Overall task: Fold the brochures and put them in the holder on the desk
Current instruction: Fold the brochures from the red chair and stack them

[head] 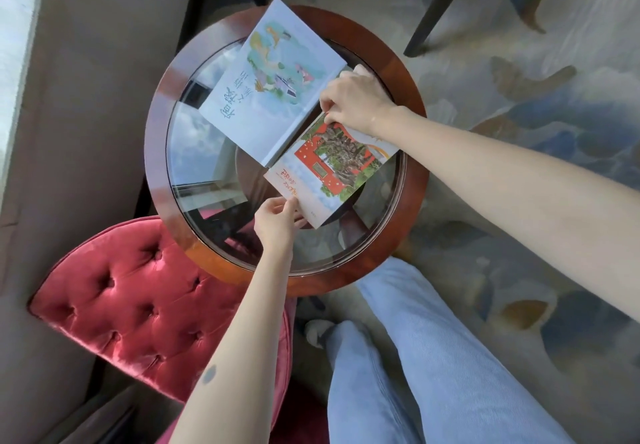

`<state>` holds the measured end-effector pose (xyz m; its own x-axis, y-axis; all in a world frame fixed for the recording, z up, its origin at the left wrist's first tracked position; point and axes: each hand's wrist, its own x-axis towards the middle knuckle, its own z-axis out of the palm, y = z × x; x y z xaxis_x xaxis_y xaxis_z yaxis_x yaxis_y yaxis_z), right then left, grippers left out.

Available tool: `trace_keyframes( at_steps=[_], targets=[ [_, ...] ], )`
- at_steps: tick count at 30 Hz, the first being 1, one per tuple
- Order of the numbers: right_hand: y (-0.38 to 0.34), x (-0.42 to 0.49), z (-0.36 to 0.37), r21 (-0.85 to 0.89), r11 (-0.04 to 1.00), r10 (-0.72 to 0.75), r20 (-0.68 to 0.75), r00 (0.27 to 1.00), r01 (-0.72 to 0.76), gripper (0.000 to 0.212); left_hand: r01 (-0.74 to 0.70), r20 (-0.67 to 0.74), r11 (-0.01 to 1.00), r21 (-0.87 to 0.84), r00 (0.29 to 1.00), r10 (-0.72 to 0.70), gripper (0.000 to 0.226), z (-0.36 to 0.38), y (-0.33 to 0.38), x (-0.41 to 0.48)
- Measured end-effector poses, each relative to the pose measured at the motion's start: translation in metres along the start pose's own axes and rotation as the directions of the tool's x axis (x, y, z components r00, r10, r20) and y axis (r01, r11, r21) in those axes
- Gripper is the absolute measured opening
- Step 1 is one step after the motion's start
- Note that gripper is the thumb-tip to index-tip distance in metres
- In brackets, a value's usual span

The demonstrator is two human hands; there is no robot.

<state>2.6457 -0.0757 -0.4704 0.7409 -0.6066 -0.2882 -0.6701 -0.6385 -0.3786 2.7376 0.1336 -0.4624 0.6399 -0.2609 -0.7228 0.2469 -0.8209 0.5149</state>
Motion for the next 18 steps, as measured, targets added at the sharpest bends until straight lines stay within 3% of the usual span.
trace_keyframes(
  at_steps=[8,10,12,14,16,17,18],
  targets=[
    [0.003,-0.002,0.001,-0.096,0.994,-0.056,0.040,0.998,0.059,0.027,-0.111,0.066,0.942,0.316,0.993,0.095,0.014,-0.001,0.006,0.011],
    [0.002,-0.005,0.004,-0.133,0.990,-0.045,0.014,0.999,0.047,0.028,-0.155,0.077,0.906,0.394,0.988,0.135,0.018,0.000,0.006,0.011],
    [-0.001,-0.012,0.010,-0.178,0.984,-0.037,-0.065,0.997,0.025,0.029,-0.186,-0.001,0.845,0.502,0.977,0.215,0.026,0.000,0.005,0.006],
    [-0.005,-0.024,0.020,-0.156,0.987,-0.057,-0.194,0.979,0.027,0.026,-0.312,-0.056,0.711,0.630,0.895,0.442,0.034,0.003,0.003,0.000],
    [-0.013,-0.037,0.034,-0.123,0.988,-0.121,-0.277,0.953,0.090,0.027,-0.502,0.065,0.460,0.733,0.724,0.687,0.043,0.014,0.003,-0.006],
    [-0.017,-0.042,0.042,-0.115,0.984,-0.165,-0.275,0.947,0.138,0.030,-0.561,0.136,0.371,0.740,0.665,0.735,0.046,0.023,0.003,-0.005],
    [-0.022,-0.047,0.050,-0.112,0.976,-0.210,-0.248,0.946,0.187,0.034,-0.588,0.175,0.348,0.730,0.653,0.736,0.048,0.034,0.006,-0.003]
  ],
)
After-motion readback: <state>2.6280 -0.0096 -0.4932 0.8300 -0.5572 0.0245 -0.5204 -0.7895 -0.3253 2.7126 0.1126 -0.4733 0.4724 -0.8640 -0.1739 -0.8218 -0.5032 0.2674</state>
